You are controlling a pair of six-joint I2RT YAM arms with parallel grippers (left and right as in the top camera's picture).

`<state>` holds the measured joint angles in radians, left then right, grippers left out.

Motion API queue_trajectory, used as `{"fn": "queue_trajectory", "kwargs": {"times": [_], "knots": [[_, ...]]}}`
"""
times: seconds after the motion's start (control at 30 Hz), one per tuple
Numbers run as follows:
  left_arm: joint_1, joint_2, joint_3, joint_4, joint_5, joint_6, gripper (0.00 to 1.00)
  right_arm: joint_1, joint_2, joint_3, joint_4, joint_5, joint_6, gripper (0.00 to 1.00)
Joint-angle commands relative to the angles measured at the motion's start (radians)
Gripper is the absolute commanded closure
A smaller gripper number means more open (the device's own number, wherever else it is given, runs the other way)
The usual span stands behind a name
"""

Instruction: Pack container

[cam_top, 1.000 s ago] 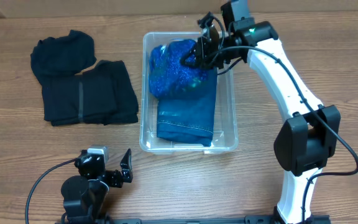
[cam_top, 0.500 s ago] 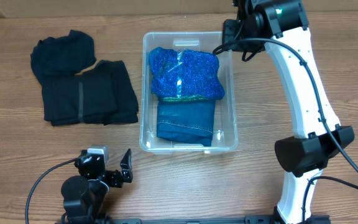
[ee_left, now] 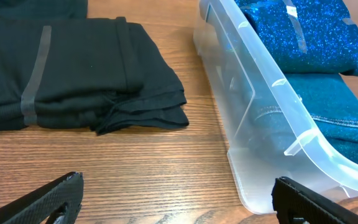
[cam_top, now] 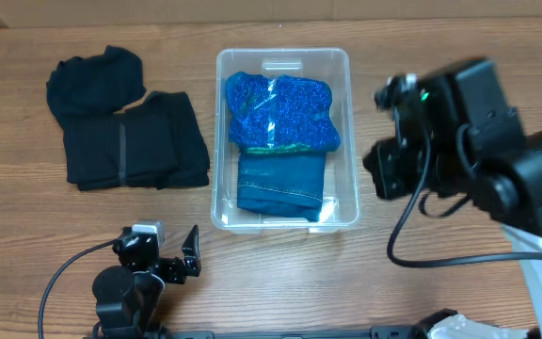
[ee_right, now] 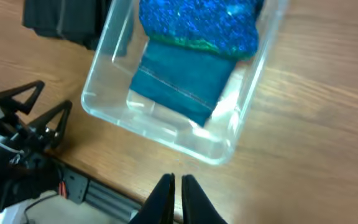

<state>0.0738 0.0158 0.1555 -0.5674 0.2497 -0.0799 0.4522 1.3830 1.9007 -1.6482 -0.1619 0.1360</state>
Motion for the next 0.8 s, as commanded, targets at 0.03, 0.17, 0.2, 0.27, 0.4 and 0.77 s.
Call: {"fn": "queue_trajectory", "kwargs": {"times": [0.03, 0.17, 0.2, 0.27, 0.4, 0.77], "knots": [[-0.002, -0.005, -0.003, 0.003, -0.006, -0.018, 0.00, 0.000, -0.278, -0.270, 0.053, -0.068, -0.006, 0.83], [-0.002, -0.005, -0.003, 0.003, -0.006, -0.018, 0.00, -0.001, -0.425, -0.350, 0.034, -0.076, -0.002, 0.48], [-0.002, -0.005, -0.003, 0.003, -0.006, -0.017, 0.00, -0.001, -0.430, -0.350, 0.020, -0.076, -0.002, 0.36], [-0.002, -0.005, -0.003, 0.003, -0.006, -0.017, 0.00, -0.001, -0.427, -0.350, -0.006, -0.076, -0.002, 0.03], [-0.002, -0.005, -0.003, 0.005, -0.006, -0.018, 0.00, -0.001, -0.426, -0.350, -0.036, -0.076, -0.003, 0.00], [-0.002, 0.032, 0.214, -0.233, 0.018, -0.149, 0.00, -0.001, -0.426, -0.350, -0.036, -0.076, -0.003, 0.00]]}}
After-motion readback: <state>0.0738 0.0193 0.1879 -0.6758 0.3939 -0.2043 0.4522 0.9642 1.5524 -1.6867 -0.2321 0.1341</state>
